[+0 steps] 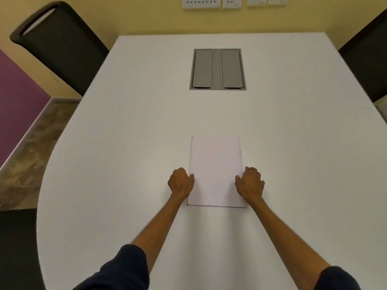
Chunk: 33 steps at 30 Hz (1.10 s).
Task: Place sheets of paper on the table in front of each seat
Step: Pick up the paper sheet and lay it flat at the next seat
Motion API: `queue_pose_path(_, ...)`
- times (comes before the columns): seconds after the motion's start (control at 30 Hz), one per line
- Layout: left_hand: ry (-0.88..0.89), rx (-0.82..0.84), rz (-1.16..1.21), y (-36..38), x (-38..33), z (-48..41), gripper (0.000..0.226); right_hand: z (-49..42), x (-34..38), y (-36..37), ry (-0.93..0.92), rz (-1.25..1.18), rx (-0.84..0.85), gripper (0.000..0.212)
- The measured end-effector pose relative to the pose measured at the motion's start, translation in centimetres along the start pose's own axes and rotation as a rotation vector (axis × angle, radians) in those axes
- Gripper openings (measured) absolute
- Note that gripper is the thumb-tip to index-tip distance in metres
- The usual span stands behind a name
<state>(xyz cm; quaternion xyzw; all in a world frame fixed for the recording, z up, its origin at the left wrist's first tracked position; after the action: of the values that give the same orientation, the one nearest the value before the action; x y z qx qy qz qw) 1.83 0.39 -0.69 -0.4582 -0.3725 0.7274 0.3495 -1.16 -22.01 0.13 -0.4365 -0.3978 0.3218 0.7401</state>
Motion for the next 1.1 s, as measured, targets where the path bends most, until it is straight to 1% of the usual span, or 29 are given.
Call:
queue_pose_path(0.07,-0.007,0.000,-0.047,0.5,0.1,0.2,0.038,0.1,0.0,0.4,0.032,0.019,-0.003,0.050)
queue_pose_path(0.17,0.030,-0.014,-0.094,1.4,0.2,0.4,0.037,0.3,0.2,1.4,0.051,0.027,0.008,0.049)
queue_pose_path(0.27,0.068,-0.020,-0.125,2.0,0.0,0.3,0.036,0.5,0.5,1.9,0.061,0.011,-0.016,0.045)
queue_pose_path(0.47,0.116,-0.032,-0.169,2.5,-0.7,0.7,0.029,0.6,0.6,2.3,0.056,0.035,-0.055,0.040)
queue_pose_path(0.67,0.132,-0.041,-0.191,2.8,-1.3,1.2,0.029,0.7,0.4,2.4,0.054,-0.015,-0.083,0.040)
queue_pose_path(0.8,0.122,-0.050,-0.218,2.9,-1.5,1.3,0.031,0.6,0.4,2.4,0.063,-0.101,-0.136,0.040)
queue_pose_path(0.93,0.092,-0.071,-0.187,2.8,-1.5,1.2,0.028,0.0,0.4,2.1,0.116,-0.201,-0.184,0.023)
queue_pose_path(1.03,0.066,-0.101,-0.141,2.6,-1.3,0.9,0.023,-0.5,0.3,1.9,0.185,-0.241,-0.187,0.019)
queue_pose_path(1.1,0.022,-0.140,-0.091,2.3,-1.1,0.7,0.023,-0.8,0.1,1.8,0.211,-0.259,-0.183,0.019)
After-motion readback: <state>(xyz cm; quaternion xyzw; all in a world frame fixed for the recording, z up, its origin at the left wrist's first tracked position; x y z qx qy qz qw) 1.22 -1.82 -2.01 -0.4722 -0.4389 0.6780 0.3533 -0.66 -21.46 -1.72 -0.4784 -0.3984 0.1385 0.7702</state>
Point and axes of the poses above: each hand's wrist, its own z-axis away from the middle knuckle, its own y-axis out of the palm, x = y × z, the point moved 2 cm from there along -z, towards the middle knuckle, and after that the axes turned 3 degrees about -x, right-handed, at the moved point
